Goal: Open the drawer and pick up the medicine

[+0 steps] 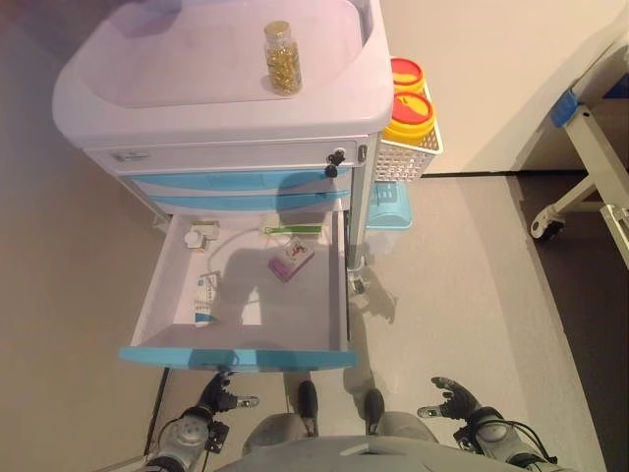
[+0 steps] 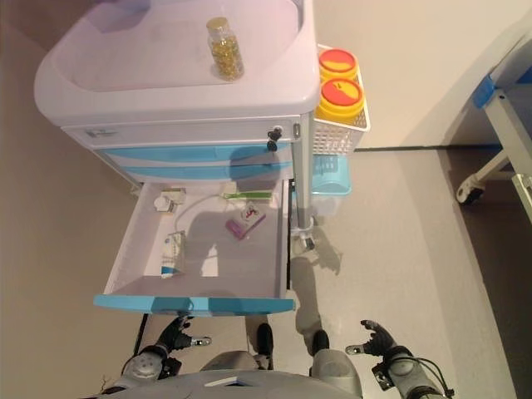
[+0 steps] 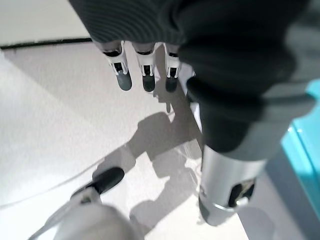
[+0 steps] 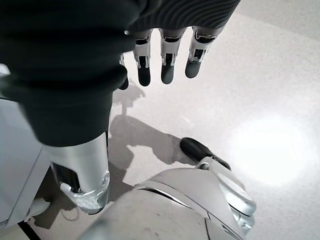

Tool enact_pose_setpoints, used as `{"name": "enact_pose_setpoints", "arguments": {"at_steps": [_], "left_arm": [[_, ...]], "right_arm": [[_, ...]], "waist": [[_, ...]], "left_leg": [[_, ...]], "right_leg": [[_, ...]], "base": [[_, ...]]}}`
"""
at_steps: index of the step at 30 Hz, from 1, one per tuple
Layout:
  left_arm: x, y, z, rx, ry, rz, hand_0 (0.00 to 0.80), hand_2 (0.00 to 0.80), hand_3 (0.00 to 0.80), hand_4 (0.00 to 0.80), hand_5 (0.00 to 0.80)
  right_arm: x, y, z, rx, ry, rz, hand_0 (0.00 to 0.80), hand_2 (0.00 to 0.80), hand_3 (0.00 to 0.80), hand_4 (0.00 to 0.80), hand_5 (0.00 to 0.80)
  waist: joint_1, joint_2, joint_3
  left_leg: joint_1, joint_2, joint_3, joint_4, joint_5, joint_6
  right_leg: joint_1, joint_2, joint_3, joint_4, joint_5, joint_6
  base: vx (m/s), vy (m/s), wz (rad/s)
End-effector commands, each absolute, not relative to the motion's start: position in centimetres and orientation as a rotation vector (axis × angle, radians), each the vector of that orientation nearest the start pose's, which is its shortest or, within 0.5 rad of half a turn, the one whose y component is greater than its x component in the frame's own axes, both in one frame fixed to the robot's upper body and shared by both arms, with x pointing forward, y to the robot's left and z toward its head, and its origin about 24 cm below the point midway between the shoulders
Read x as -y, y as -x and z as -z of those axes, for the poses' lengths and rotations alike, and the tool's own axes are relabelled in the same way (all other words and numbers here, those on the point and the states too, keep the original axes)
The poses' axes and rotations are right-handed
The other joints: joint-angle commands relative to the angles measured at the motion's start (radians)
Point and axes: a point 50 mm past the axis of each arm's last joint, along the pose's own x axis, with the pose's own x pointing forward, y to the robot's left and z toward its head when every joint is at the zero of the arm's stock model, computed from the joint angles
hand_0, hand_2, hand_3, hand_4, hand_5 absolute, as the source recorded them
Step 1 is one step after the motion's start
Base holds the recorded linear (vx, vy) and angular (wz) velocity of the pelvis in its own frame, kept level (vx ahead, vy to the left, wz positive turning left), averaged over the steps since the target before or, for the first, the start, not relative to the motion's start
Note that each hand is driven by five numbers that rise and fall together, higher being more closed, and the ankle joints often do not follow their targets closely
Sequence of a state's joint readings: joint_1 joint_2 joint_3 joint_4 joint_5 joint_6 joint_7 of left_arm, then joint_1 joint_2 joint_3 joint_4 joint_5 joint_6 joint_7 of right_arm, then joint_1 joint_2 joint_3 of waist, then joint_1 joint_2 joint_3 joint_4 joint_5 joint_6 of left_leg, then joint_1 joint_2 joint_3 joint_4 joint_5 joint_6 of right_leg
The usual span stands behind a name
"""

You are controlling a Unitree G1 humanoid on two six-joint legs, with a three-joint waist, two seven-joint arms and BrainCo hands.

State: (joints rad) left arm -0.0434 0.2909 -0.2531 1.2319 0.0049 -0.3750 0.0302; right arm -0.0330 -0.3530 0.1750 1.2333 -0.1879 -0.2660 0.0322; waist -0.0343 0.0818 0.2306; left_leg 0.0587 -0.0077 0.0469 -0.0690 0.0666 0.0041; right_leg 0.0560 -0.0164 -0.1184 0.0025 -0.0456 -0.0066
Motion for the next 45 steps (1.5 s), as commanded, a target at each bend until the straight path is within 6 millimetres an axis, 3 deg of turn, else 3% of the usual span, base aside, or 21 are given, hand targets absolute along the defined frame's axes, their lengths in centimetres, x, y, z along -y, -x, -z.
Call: {"name": "enact_pose_setpoints", "arguments": {"at_steps": [1,9,14,19,30,33,34,38,40,45], "left_arm": [[-23.2,-16.7,12.2,-0.682,-0.483,0.106,0.0,0.0,0.0,0.0,0.0],[-23.5,-22.4,8.6,-0.475,-0.613,0.096,0.0,0.0,0.0,0.0,0.0],[-25.1,-27.3,3.5,-0.286,-0.733,0.06,0.0,0.0,0.0,0.0,0.0],[-26.8,-30.1,-0.9,-0.165,-0.775,0.012,0.0,0.0,0.0,0.0,0.0],[-29.6,-31.9,-6.8,-0.02,-0.678,-0.165,0.0,0.0,0.0,0.0,0.0],[-31.3,-32.9,-9.9,0.009,-0.654,-0.248,0.0,0.0,0.0,0.0,0.0],[-32.0,-33.3,-11.5,0.022,-0.585,-0.27,0.0,0.0,0.0,0.0,0.0],[-33.3,-34.4,-15.0,0.042,-0.416,-0.315,0.0,0.0,0.0,0.0,0.0],[-34.1,-34.7,-17.1,0.09,-0.309,-0.376,0.0,0.0,0.0,0.0,0.0],[-35.6,-35.1,-21.6,0.254,-0.154,-0.545,0.0,0.0,0.0,0.0,0.0]], "right_arm": [[26.7,-13.5,13.0,-0.9,0.618,-0.208,0.0,0.0,0.0,0.0,0.0],[28.1,-17.2,10.8,-0.798,0.691,-0.175,0.0,0.0,0.0,0.0,0.0],[28.5,-19.6,9.3,-0.72,0.729,-0.164,0.0,0.0,0.0,0.0,0.0],[28.5,-21.2,8.1,-0.659,0.724,-0.147,0.0,0.0,0.0,0.0,0.0],[28.5,-21.9,7.1,-0.615,0.684,-0.097,0.0,0.0,0.0,0.0,0.0],[28.5,-22.0,6.9,-0.607,0.683,-0.094,0.0,0.0,0.0,0.0,0.0],[28.6,-21.8,6.9,-0.61,0.684,-0.094,0.0,0.0,0.0,0.0,0.0],[28.4,-21.3,7.1,-0.61,0.68,-0.097,0.0,0.0,0.0,0.0,0.0],[28.0,-21.2,7.3,-0.607,0.678,-0.111,0.0,0.0,0.0,0.0,0.0],[26.6,-20.5,8.2,-0.6,0.665,-0.139,0.0,0.0,0.0,0.0,0.0]], "waist": [[-0.017,-0.03,0.024],[-0.049,-0.022,0.121],[-0.058,-0.038,0.186],[-0.06,-0.041,0.224],[-0.067,-0.035,0.254],[-0.078,-0.042,0.258],[-0.085,-0.046,0.257],[-0.102,-0.054,0.258],[-0.112,-0.056,0.259],[-0.128,-0.068,0.251]], "left_leg": [[-0.048,-0.057,-0.029,0.145,-0.163,0.05],[-0.19,-0.048,0.017,0.269,-0.175,0.067],[-0.344,-0.046,0.04,0.413,-0.192,0.085],[-0.468,-0.05,0.041,0.516,-0.208,0.093],[-0.564,-0.068,0.036,0.561,-0.207,0.101],[-0.575,-0.068,0.044,0.572,-0.211,0.102],[-0.579,-0.068,0.049,0.58,-0.215,0.102],[-0.592,-0.068,0.057,0.602,-0.227,0.106],[-0.59,-0.069,0.053,0.622,-0.264,0.106],[-0.603,-0.065,0.063,0.63,-0.277,0.11]], "right_leg": [[-0.11,-0.036,-0.011,0.188,-0.088,0.022],[-0.285,-0.036,0.026,0.338,-0.108,-0.002],[-0.435,-0.03,0.045,0.463,-0.112,-0.017],[-0.55,-0.011,0.061,0.547,-0.116,-0.029],[-0.655,0.02,0.097,0.59,-0.101,-0.028],[-0.664,0.026,0.111,0.58,-0.089,-0.025],[-0.666,0.028,0.117,0.578,-0.085,-0.023],[-0.677,0.033,0.13,0.574,-0.075,-0.019],[-0.674,0.04,0.143,0.58,-0.099,-0.013],[-0.684,0.046,0.158,0.557,-0.09,-0.012]], "base": [[0.035,0.051,-0.05],[-0.041,0.059,-0.2],[-0.077,0.036,-0.19],[-0.042,0.018,-0.08],[0.015,0.025,-0.08],[0.037,0.024,-0.02],[0.052,0.022,-0.01],[0.039,0.004,-0.09],[0.118,0.007,-0.08],[0.042,-0.002,-0.09]]}}
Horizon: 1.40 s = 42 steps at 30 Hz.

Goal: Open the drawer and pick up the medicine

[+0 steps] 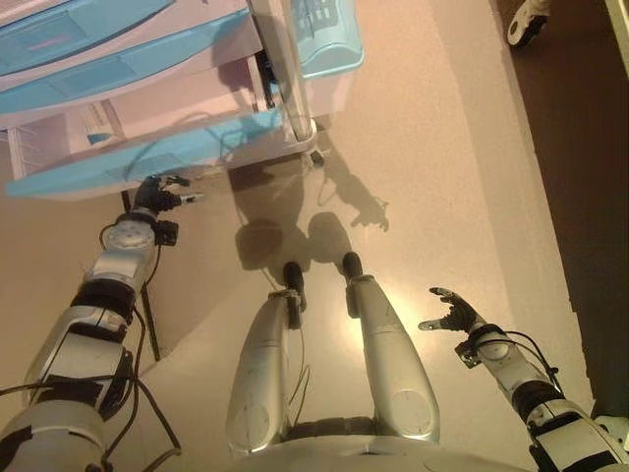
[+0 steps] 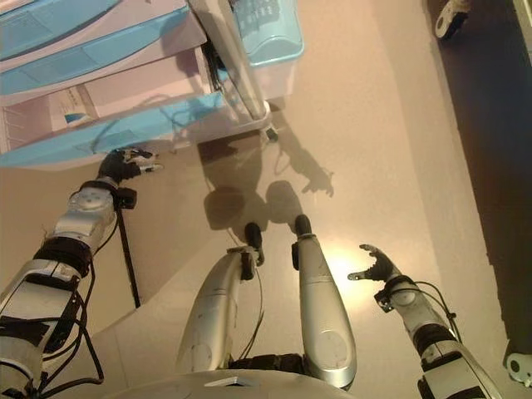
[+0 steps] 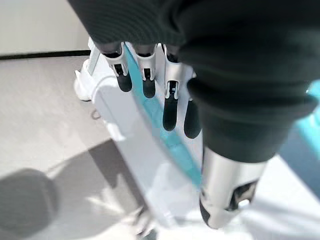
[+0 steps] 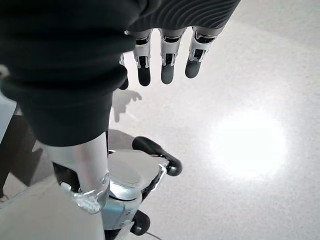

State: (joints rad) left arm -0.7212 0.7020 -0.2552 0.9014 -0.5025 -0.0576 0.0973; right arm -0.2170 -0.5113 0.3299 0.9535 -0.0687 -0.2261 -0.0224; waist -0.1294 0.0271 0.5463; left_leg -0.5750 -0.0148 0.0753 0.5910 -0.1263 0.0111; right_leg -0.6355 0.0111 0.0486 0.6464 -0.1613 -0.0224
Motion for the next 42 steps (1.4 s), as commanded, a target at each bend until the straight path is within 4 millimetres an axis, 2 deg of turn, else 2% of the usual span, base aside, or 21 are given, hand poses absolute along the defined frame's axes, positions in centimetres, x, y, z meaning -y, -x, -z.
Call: {"name": "enact_pose_setpoints", "arguments": {"at_steps": [1,9,16,22,28,31,32,33,34,37,39,40,41,42], "left_arm": [[-35.6,-35.2,-22.2,0.283,-0.127,-0.572,0.0,0.0,0.0,0.0,0.0],[-34.9,-35.8,-25.0,0.405,-0.143,-0.73,0.0,0.0,0.0,0.0,0.0],[-35.1,-35.0,-27.3,0.567,-0.028,-0.877,0.0,0.0,0.0,0.0,0.0],[-35.0,-34.8,-27.4,0.614,-0.033,-0.95,0.0,0.0,0.0,0.0,0.0],[-34.5,-35.4,-26.1,0.565,-0.084,-0.826,0.0,0.0,0.0,0.0,0.0],[-34.1,-35.9,-23.9,0.476,-0.119,-0.702,0.0,0.0,0.0,0.0,0.0],[-33.9,-36.0,-22.5,0.429,-0.125,-0.641,0.0,0.0,0.0,0.0,0.0],[-33.6,-36.0,-20.2,0.364,-0.099,-0.569,0.0,0.0,0.0,0.0,0.0],[-33.6,-35.9,-19.7,0.352,-0.095,-0.557,0.0,0.0,0.0,0.0,0.0],[-33.0,-34.7,-13.7,0.207,-0.092,-0.431,0.0,0.0,0.0,0.0,0.0],[-32.6,-32.9,-9.3,0.117,-0.064,-0.368,0.0,0.0,0.0,0.0,0.0],[-32.5,-32.6,-8.6,0.101,-0.058,-0.358,0.0,0.0,0.0,0.0,0.0],[-31.9,-30.9,-5.4,0.034,-0.037,-0.321,0.0,0.0,0.0,0.0,0.0],[-31.7,-30.5,-4.6,0.014,-0.031,-0.312,0.0,0.0,0.0,0.0,0.0]], "right_arm": [[26.2,-20.4,8.4,-0.599,0.664,-0.149,0.0,0.0,0.0,0.0,0.0],[25.2,-20.3,8.9,-0.596,0.667,-0.165,0.0,0.0,0.0,0.0,0.0],[24.5,-20.1,9.3,-0.597,0.657,-0.182,0.0,0.0,0.0,0.0,0.0],[23.8,-20.2,9.4,-0.591,0.65,-0.21,0.0,0.0,0.0,0.0,0.0],[23.5,-20.6,9.2,-0.575,0.657,-0.218,0.0,0.0,0.0,0.0,0.0],[23.7,-20.7,9.1,-0.573,0.668,-0.212,0.0,0.0,0.0,0.0,0.0],[23.8,-20.8,9.1,-0.577,0.671,-0.209,0.0,0.0,0.0,0.0,0.0],[24.0,-20.6,9.2,-0.586,0.667,-0.2,0.0,0.0,0.0,0.0,0.0],[24.1,-20.6,9.2,-0.589,0.667,-0.198,0.0,0.0,0.0,0.0,0.0],[24.6,-20.1,9.4,-0.608,0.658,-0.178,0.0,0.0,0.0,0.0,0.0],[25.2,-19.2,9.9,-0.634,0.645,-0.162,0.0,0.0,0.0,0.0,0.0],[25.3,-19.1,9.9,-0.638,0.643,-0.16,0.0,0.0,0.0,0.0,0.0],[25.6,-18.4,10.3,-0.663,0.633,-0.155,0.0,0.0,0.0,0.0,0.0],[25.7,-18.2,10.4,-0.669,0.631,-0.156,0.0,0.0,0.0,0.0,0.0]], "waist": [[-0.038,-0.017,-0.066],[-0.056,-0.04,-0.07],[-0.058,-0.069,-0.069],[-0.056,-0.08,-0.068],[-0.047,-0.075,-0.062],[-0.039,-0.074,-0.054],[-0.034,-0.069,-0.055],[-0.024,-0.062,-0.061],[-0.023,-0.06,-0.062],[-0.001,-0.047,-0.087],[0.016,-0.04,-0.117],[0.018,-0.04,-0.121],[0.032,-0.039,-0.145],[0.035,-0.039,-0.151]], "left_leg": [[0.027,-0.056,0.037,-0.024,-0.09,0.103],[0.016,-0.046,0.048,-0.015,-0.099,0.103],[0.002,-0.042,0.046,0.0,-0.109,0.104],[-0.013,-0.036,0.042,0.005,-0.107,0.101],[-0.008,-0.035,0.038,-0.009,-0.098,0.097],[-0.001,-0.038,0.045,-0.031,-0.061,0.096],[0.013,-0.042,0.041,-0.045,-0.056,0.093],[0.039,-0.049,0.034,-0.064,-0.051,0.09],[0.047,-0.051,0.032,-0.069,-0.05,0.089],[0.112,-0.065,0.012,-0.115,-0.039,0.083],[0.169,-0.076,-0.009,-0.151,-0.032,0.075],[0.179,-0.078,-0.013,-0.157,-0.031,0.074],[0.221,-0.084,-0.025,-0.186,-0.025,0.068],[0.233,-0.085,-0.028,-0.195,-0.023,0.066]], "right_leg": [[0.005,0.02,-0.005,-0.09,0.027,0.005],[-0.011,0.034,0.019,-0.105,0.041,0.006],[-0.015,0.049,0.028,-0.115,0.049,0.004],[-0.025,0.055,0.024,-0.107,0.043,-0.003],[-0.02,0.055,0.015,-0.099,0.031,-0.005],[-0.008,0.048,0.006,-0.115,0.054,-0.009],[0.006,0.047,0.005,-0.121,0.053,-0.008],[0.031,0.043,0.003,-0.132,0.05,-0.004],[0.038,0.042,0.002,-0.135,0.05,-0.003],[0.11,0.021,-0.015,-0.17,0.043,0.004],[0.176,0.002,-0.033,-0.202,0.037,0.008],[0.187,-0.001,-0.037,-0.209,0.037,0.009],[0.24,-0.016,-0.057,-0.24,0.037,0.014],[0.253,-0.02,-0.062,-0.248,0.038,0.015]], "base": [[0.022,-0.002,-0.04],[0.014,0.003,-0.06],[0.026,-0.021,-0.09],[0.001,-0.017,0.0],[-0.006,-0.002,0.0],[-0.141,-0.035,0.02],[-0.017,-0.018,0.03],[0.0,0.0,0.0],[0.0,0.0,0.0],[0.032,-0.036,0.06],[0.06,-0.046,0.09],[0.084,-0.067,0.16],[0.06,-0.056,0.24],[0.097,-0.082,0.21]]}}
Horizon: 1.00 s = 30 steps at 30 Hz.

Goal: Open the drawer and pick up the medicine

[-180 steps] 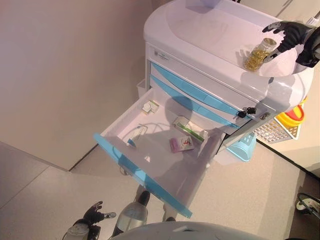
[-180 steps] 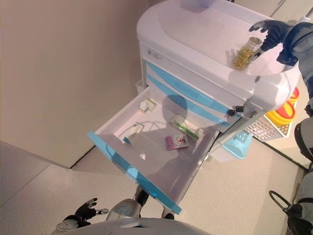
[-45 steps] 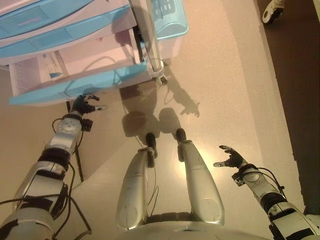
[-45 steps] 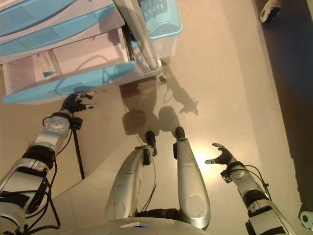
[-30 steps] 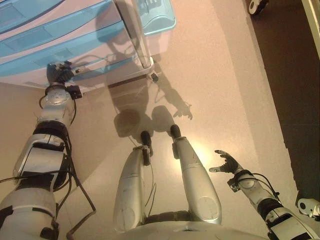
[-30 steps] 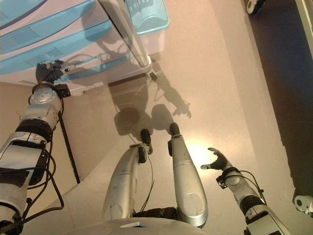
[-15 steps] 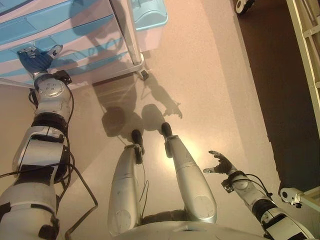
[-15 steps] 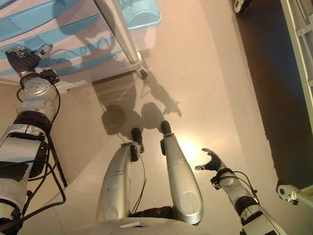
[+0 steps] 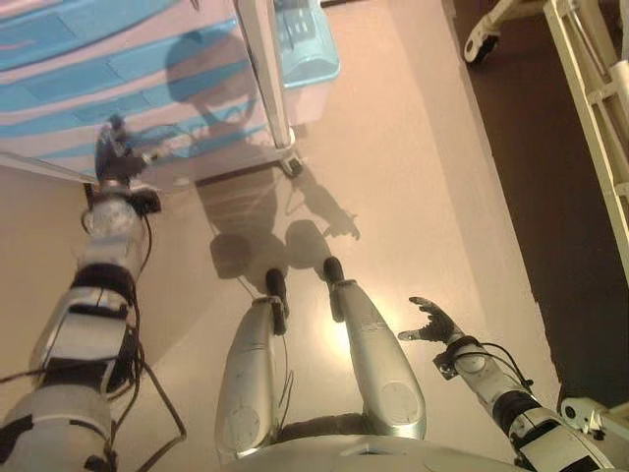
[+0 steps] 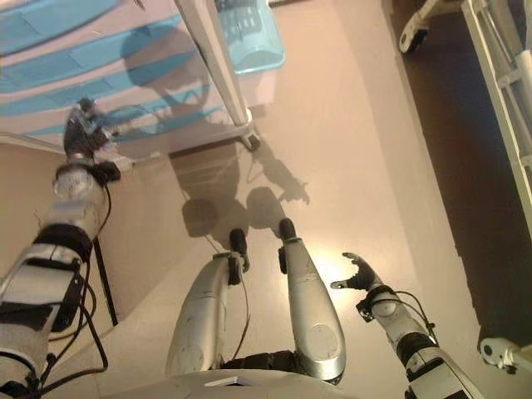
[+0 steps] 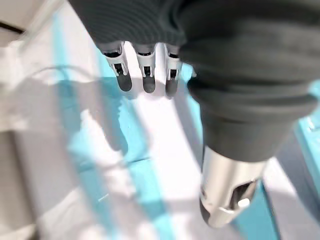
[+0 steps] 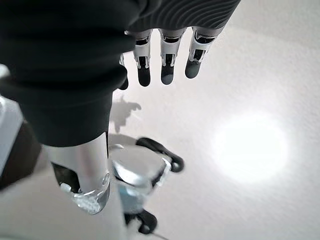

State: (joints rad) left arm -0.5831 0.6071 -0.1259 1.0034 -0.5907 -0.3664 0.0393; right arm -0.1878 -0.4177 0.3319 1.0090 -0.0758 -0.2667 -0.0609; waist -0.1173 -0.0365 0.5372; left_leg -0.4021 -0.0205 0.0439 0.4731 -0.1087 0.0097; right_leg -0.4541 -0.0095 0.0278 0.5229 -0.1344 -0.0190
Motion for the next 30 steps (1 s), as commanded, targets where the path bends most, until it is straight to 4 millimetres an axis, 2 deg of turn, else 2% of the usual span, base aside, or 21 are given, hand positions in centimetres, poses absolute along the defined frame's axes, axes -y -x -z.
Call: {"name": "enact_pose_setpoints", "arguments": {"at_steps": [1,2,3,5,8,9,11,16,19,24,27,30], "left_arm": [[-31.1,-28.8,-1.9,-0.052,-0.004,-0.287,0.0,0.0,0.0,0.0,0.0],[-30.7,-28.0,-0.6,-0.086,0.006,-0.277,0.0,0.0,0.0,0.0,0.0],[-30.2,-26.2,1.7,-0.158,0.024,-0.265,0.0,0.0,0.0,0.0,0.0],[-29.6,-23.3,5.0,-0.292,0.016,-0.249,0.0,0.0,0.0,0.0,0.0],[-28.9,-20.5,7.9,-0.467,-0.073,-0.22,0.0,0.0,0.0,0.0,0.0],[-28.7,-19.0,9.2,-0.558,-0.1,-0.219,0.0,0.0,0.0,0.0,0.0],[-28.7,-17.0,10.6,-0.668,-0.092,-0.227,0.0,0.0,0.0,0.0,0.0],[-27.6,-13.4,13.1,-0.869,-0.035,-0.181,0.0,0.0,0.0,0.0,0.0],[-26.2,-11.3,14.4,-0.975,0.013,-0.116,0.0,0.0,0.0,0.0,0.0],[-24.7,-8.9,15.5,-1.088,0.061,-0.048,0.0,0.0,0.0,0.0,0.0],[-24.0,-8.8,15.6,-1.082,0.029,0.017,0.0,0.0,0.0,0.0,0.0],[-23.1,-9.6,15.6,-1.037,0.022,0.037,0.0,0.0,0.0,0.0,0.0]], "right_arm": [[25.9,-17.4,10.8,-0.692,0.626,-0.159,0.0,0.0,0.0,0.0,0.0],[26.0,-17.1,10.9,-0.704,0.624,-0.162,0.0,0.0,0.0,0.0,0.0],[26.2,-16.3,11.3,-0.73,0.619,-0.17,0.0,0.0,0.0,0.0,0.0],[26.4,-15.2,11.9,-0.775,0.6,-0.176,0.0,0.0,0.0,0.0,0.0],[26.4,-14.2,12.4,-0.82,0.586,-0.19,0.0,0.0,0.0,0.0,0.0],[26.4,-13.8,12.7,-0.846,0.584,-0.203,0.0,0.0,0.0,0.0,0.0],[26.2,-13.2,13.1,-0.873,0.592,-0.226,0.0,0.0,0.0,0.0,0.0],[26.1,-13.0,13.4,-0.894,0.563,-0.18,0.0,0.0,0.0,0.0,0.0],[26.0,-13.2,13.4,-0.904,0.555,-0.155,0.0,0.0,0.0,0.0,0.0],[25.8,-13.0,13.7,-0.93,0.556,-0.18,0.0,0.0,0.0,0.0,0.0],[25.4,-12.8,13.9,-0.943,0.546,-0.202,0.0,0.0,0.0,0.0,0.0],[25.1,-12.7,14.1,-0.96,0.541,-0.224,0.0,0.0,0.0,0.0,0.0]], "waist": [[0.033,0.027,-0.167],[0.038,0.028,-0.178],[0.048,0.033,-0.205],[0.063,0.041,-0.247],[0.077,0.052,-0.294],[0.086,0.058,-0.32],[0.099,0.064,-0.345],[0.128,0.073,-0.383],[0.144,0.073,-0.395],[0.162,0.06,-0.4],[0.167,0.048,-0.402],[0.165,0.042,-0.404]], "left_leg": [[0.099,-0.081,-0.008,-0.112,-0.029,0.059],[0.118,-0.08,-0.014,-0.13,-0.023,0.055],[0.157,-0.076,-0.023,-0.171,-0.011,0.047],[0.219,-0.069,-0.037,-0.233,0.006,0.034],[0.277,-0.06,-0.048,-0.3,0.024,0.021],[0.308,-0.058,-0.055,-0.333,0.032,0.015],[0.344,-0.055,-0.068,-0.365,0.04,0.009],[0.393,-0.049,-0.086,-0.411,0.052,0.001],[0.411,-0.052,-0.095,-0.421,0.048,0.002],[0.425,-0.06,-0.095,-0.417,0.031,0.011],[0.43,-0.06,-0.086,-0.418,0.027,0.015],[0.439,-0.056,-0.078,-0.445,0.034,0.016]], "right_leg": [[0.118,-0.007,-0.061,-0.155,0.012,0.015],[0.14,-0.009,-0.07,-0.169,0.012,0.016],[0.183,-0.01,-0.088,-0.197,0.01,0.017],[0.249,-0.013,-0.115,-0.238,0.005,0.018],[0.316,-0.013,-0.14,-0.287,0.002,0.019],[0.353,-0.013,-0.152,-0.31,-0.003,0.019],[0.396,-0.017,-0.173,-0.331,-0.009,0.02],[0.465,-0.024,-0.21,-0.367,-0.017,0.019],[0.493,-0.031,-0.225,-0.391,-0.013,0.022],[0.518,-0.038,-0.237,-0.432,0.007,0.03],[0.523,-0.039,-0.241,-0.456,0.025,0.037],[0.523,-0.032,-0.236,-0.475,0.039,0.043]], "base": [[0.068,-0.065,0.23],[0.114,-0.084,0.23],[0.099,-0.071,0.28],[0.118,-0.074,0.29],[0.053,-0.048,0.31],[0.014,-0.047,0.28],[0.015,-0.052,0.29],[-0.038,-0.044,0.32],[-0.081,-0.016,0.23],[-0.093,-0.015,0.11],[-0.063,-0.029,0.03],[-0.068,-0.03,-0.01]]}}
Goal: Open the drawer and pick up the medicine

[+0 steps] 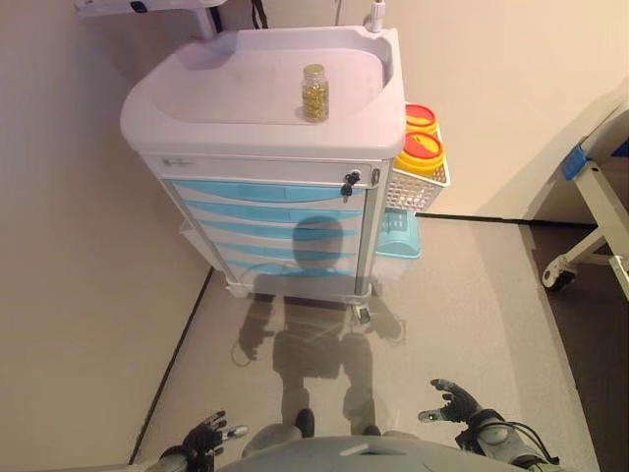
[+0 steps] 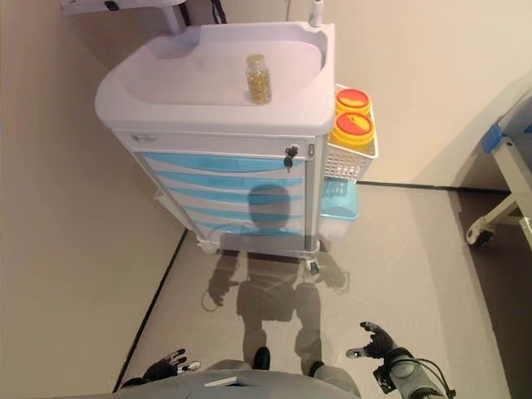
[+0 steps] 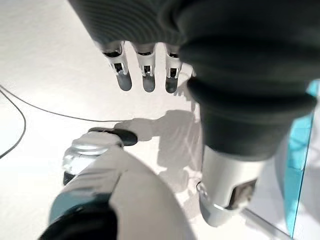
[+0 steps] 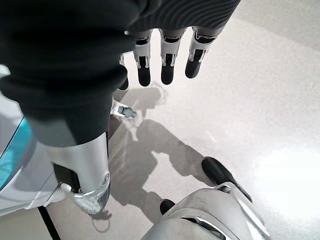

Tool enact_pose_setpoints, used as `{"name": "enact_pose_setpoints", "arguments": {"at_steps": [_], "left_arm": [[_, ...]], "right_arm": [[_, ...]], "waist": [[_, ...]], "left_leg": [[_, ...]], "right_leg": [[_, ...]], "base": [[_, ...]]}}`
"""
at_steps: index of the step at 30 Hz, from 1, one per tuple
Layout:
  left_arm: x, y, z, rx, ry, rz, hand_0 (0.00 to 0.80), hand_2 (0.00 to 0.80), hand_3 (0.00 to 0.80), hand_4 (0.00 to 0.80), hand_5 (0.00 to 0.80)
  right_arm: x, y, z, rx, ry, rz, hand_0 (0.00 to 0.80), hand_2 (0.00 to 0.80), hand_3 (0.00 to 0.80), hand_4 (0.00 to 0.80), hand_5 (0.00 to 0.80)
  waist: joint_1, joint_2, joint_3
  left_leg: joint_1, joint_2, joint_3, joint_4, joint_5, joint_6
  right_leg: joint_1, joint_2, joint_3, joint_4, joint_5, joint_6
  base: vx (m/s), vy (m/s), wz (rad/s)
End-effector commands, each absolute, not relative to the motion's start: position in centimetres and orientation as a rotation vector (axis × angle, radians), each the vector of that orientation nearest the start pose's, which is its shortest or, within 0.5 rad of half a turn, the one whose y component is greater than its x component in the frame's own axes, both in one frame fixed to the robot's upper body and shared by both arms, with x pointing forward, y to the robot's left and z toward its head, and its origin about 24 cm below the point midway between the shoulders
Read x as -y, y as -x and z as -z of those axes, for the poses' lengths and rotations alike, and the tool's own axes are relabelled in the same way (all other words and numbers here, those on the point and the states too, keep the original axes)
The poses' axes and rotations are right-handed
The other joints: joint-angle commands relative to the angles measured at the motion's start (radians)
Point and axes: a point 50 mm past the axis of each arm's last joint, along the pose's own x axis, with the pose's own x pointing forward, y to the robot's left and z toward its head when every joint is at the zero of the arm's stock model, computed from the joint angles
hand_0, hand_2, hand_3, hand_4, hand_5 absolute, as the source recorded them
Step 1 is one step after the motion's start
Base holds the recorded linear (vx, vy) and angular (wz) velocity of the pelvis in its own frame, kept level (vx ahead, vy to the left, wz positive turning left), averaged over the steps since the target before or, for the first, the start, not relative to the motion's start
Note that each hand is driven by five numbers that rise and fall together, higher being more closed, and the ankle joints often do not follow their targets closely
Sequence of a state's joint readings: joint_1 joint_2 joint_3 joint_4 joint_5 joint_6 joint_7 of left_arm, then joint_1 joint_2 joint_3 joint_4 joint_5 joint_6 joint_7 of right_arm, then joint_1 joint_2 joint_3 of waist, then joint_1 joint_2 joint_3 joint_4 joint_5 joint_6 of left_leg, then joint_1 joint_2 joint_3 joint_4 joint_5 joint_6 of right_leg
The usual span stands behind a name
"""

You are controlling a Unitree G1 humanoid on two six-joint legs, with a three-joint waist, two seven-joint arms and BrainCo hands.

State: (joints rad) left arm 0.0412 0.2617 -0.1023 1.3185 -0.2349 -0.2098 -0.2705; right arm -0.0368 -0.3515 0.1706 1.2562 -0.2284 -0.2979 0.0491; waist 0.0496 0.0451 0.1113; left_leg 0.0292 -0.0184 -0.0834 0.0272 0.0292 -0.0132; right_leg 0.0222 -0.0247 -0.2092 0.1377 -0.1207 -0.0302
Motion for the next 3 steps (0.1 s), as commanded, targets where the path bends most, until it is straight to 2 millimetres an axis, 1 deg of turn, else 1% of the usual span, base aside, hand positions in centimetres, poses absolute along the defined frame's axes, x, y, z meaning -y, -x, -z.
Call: {"name": "enact_pose_setpoints", "arguments": {"at_steps": [1,3], "left_arm": [[-22.81,-10.01,15.49,-1.02,0.032,0.036,0.0,0.0,0.0,0.0,0.0],[-22.38,-10.66,15.34,-0.993,0.012,0.073,0.0,0.0,0.0,0.0,0.0]], "right_arm": [[24.91,-12.46,14.21,-0.968,0.539,-0.233,0.0,0.0,0.0,0.0,0.0],[24.74,-12.16,14.36,-0.979,0.531,-0.242,0.0,0.0,0.0,0.0,0.0]], "waist": [[-0.003,-0.041,0.022],[-0.005,-0.045,0.022]], "left_leg": [[0.011,-0.057,0.051,-0.01,-0.101,0.04],[0.016,-0.054,0.054,-0.017,-0.099,0.039]], "right_leg": [[0.046,-0.015,0.004,-0.092,0.028,0.056],[0.045,-0.015,0.004,-0.091,0.03,0.059]], "base": [[-0.038,-0.019,-0.02],[-0.02,-0.01,-0.01]]}}
